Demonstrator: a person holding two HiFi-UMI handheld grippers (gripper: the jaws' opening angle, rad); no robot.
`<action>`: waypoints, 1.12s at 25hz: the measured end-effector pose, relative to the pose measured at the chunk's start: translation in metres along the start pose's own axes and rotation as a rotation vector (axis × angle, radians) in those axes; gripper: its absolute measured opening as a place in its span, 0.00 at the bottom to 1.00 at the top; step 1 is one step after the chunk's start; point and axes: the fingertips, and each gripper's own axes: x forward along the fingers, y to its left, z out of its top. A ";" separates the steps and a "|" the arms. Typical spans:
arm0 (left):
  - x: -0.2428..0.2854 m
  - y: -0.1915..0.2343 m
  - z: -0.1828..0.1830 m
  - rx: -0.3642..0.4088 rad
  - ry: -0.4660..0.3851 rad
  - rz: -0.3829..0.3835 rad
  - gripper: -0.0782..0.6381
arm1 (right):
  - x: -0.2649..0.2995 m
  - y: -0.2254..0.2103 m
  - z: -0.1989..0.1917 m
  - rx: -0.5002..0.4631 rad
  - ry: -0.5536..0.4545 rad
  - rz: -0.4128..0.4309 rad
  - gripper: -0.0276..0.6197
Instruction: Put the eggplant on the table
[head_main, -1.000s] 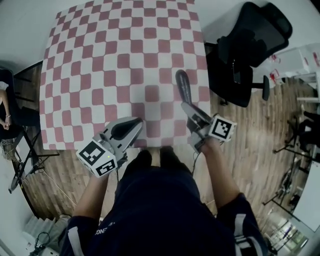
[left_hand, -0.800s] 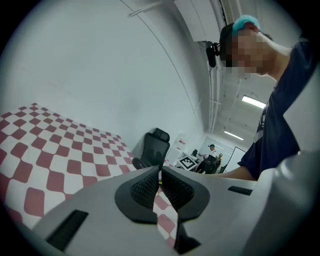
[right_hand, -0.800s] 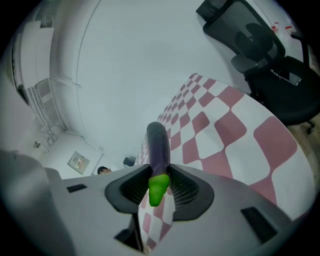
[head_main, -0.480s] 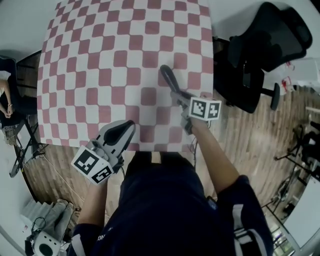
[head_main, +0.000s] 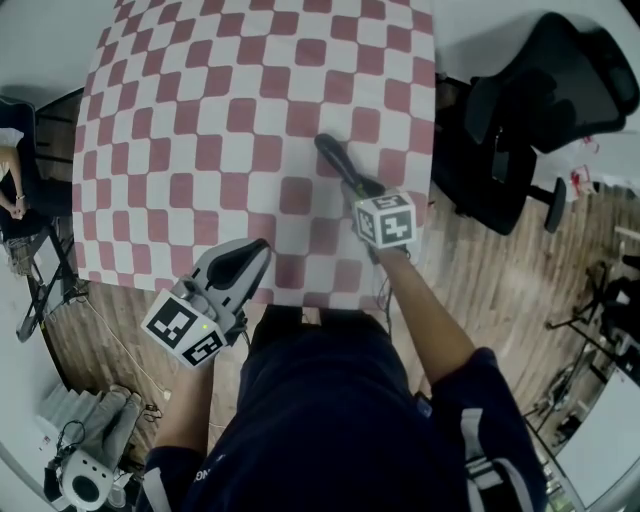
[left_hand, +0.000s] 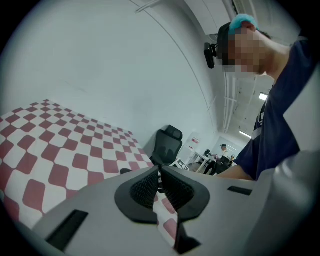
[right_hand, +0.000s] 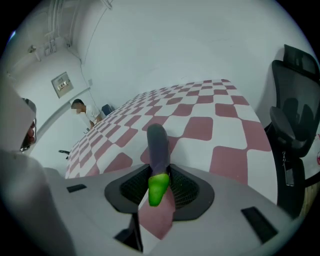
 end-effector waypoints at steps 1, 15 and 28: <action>0.001 0.000 0.000 -0.001 0.001 -0.001 0.16 | 0.002 -0.001 -0.001 -0.013 0.007 -0.009 0.24; 0.005 -0.001 0.006 0.016 0.000 -0.042 0.16 | -0.006 0.005 0.006 -0.081 -0.012 -0.032 0.41; -0.005 -0.012 0.023 0.095 -0.037 -0.118 0.16 | -0.115 0.055 0.046 -0.027 -0.233 0.101 0.35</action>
